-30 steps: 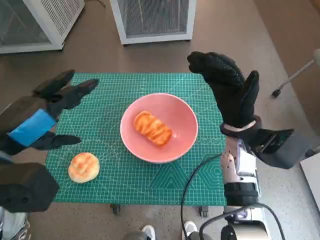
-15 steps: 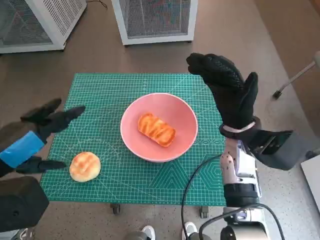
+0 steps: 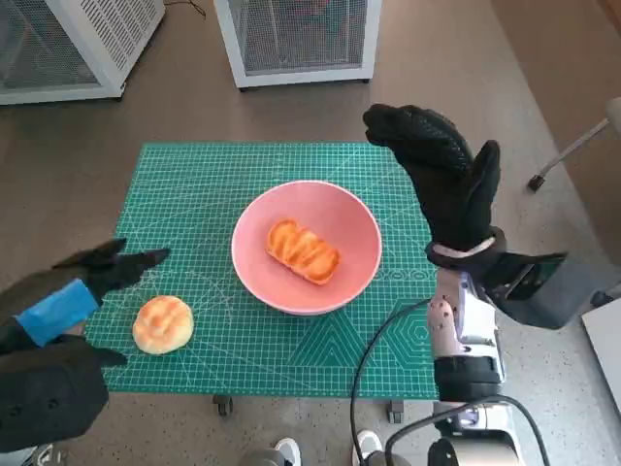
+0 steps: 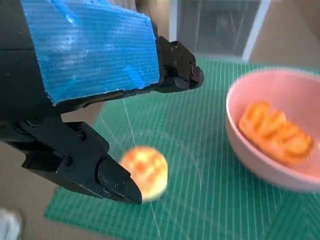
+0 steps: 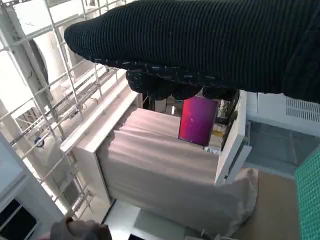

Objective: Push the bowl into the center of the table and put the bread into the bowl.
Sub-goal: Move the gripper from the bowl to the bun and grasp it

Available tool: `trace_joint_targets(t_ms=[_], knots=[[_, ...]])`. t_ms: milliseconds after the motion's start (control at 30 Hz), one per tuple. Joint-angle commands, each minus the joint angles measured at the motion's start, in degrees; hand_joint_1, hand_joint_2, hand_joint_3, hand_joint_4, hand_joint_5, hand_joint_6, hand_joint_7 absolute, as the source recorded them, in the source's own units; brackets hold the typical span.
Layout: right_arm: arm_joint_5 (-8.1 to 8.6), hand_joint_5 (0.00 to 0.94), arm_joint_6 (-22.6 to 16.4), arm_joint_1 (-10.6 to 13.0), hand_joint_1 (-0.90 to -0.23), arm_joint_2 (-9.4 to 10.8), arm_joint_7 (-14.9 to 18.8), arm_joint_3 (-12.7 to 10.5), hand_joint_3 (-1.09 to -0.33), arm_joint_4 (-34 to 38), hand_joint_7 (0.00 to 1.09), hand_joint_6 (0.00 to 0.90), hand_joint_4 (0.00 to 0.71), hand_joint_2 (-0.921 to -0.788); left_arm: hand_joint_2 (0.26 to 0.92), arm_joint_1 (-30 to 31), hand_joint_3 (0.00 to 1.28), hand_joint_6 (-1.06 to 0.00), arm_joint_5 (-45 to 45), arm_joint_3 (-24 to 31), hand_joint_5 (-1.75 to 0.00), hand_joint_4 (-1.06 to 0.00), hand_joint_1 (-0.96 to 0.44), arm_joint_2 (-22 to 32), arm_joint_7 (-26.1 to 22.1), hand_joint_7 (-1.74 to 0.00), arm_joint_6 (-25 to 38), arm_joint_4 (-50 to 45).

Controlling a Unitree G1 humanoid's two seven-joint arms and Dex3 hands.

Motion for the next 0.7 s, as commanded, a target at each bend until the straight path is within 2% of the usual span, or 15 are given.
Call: trace_joint_targets(t_ms=[33,700], knots=[[0.38,0.002,0.6,0.8,-0.684,-0.3,0.3,-0.1,-0.747,0.6,0.12,0.275,0.212,-0.921,0.702,0.2,0.00,-0.23,-1.0,-2.2,0.00,-0.01,0.05,1.3,-0.3,0.00,0.8,0.2],[0.80,0.000,1.6,1.0,-0.690,-1.0,0.7,-0.4,-0.752,-0.1,0.12,0.272,0.210,-0.921,0.705,-0.9,0.00,-0.22,5.4,-14.3,-0.01,-0.04,0.01,0.5,6.5,0.00,0.2,5.7]])
